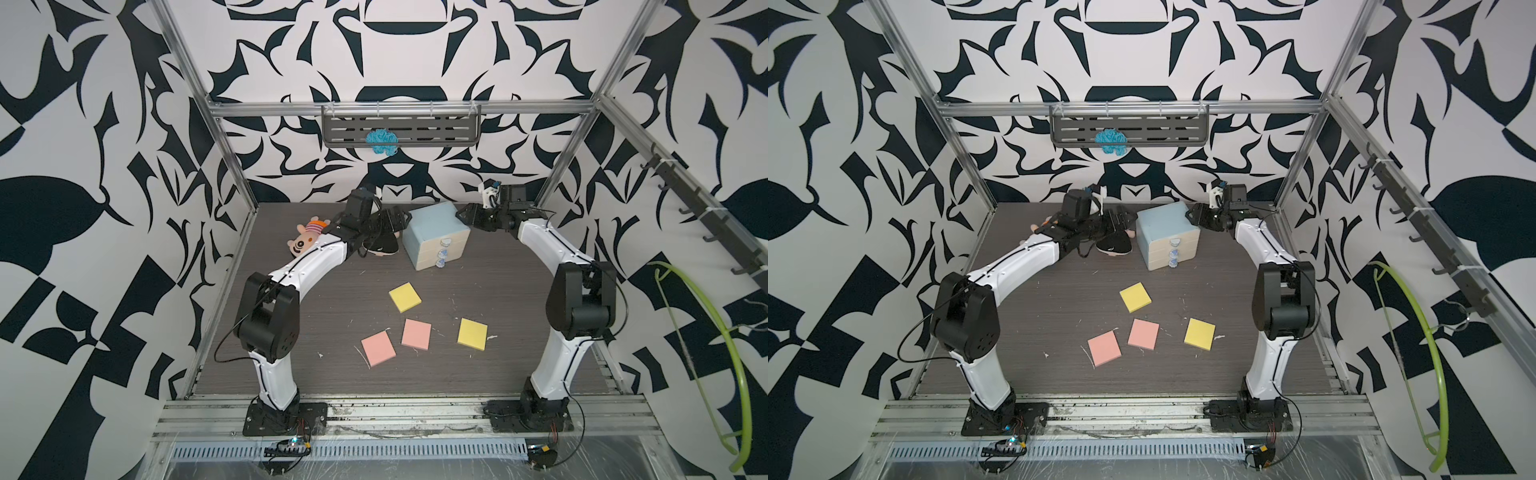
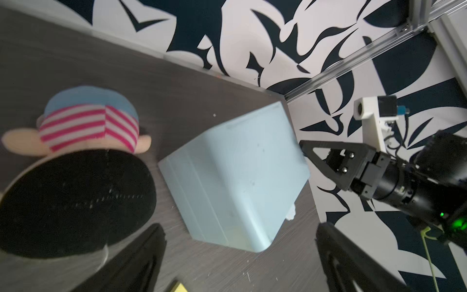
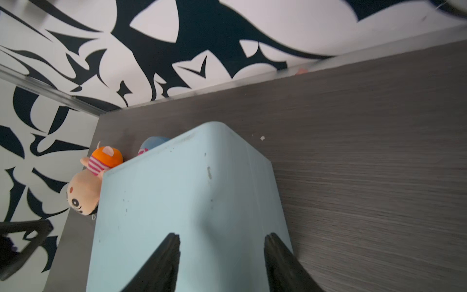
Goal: Please put the sticky notes in the drawer by color
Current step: Adjust the storage box at the center of the board.
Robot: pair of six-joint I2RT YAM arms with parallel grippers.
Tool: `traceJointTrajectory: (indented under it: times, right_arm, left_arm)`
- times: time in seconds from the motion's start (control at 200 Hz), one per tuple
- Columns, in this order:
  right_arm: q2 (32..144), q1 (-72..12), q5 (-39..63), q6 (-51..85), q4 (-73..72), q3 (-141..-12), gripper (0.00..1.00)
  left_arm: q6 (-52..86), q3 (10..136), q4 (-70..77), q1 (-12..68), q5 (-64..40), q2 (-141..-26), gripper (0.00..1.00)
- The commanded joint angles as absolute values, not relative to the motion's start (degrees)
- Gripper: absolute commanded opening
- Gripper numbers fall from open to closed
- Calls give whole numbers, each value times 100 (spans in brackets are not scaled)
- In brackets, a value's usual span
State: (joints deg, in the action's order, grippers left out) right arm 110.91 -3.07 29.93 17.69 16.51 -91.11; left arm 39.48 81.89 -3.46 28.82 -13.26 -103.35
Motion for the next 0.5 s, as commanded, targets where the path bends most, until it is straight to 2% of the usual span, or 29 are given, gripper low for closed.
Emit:
traceJointTrajectory:
  times: [0.0,0.07,0.165,0.495]
  right_arm:
    - [11060,-328,3697,1687,1907,-9405,49]
    - [11061,-351,3830,1695,1907,-9319,42]
    - [10958,-450,3854,1668,1898,-9130,39]
    - [10438,-883,3602,1574,1964,-8701,39]
  left_arm:
    - [4064,7704,-79,2968,-1094,-10046,99]
    - [4104,7533,-86,2987,-1090,-9969,99]
    - [4131,7426,-85,2997,-1073,-9916,100]
    - [4165,7657,-349,3006,-955,-10068,99]
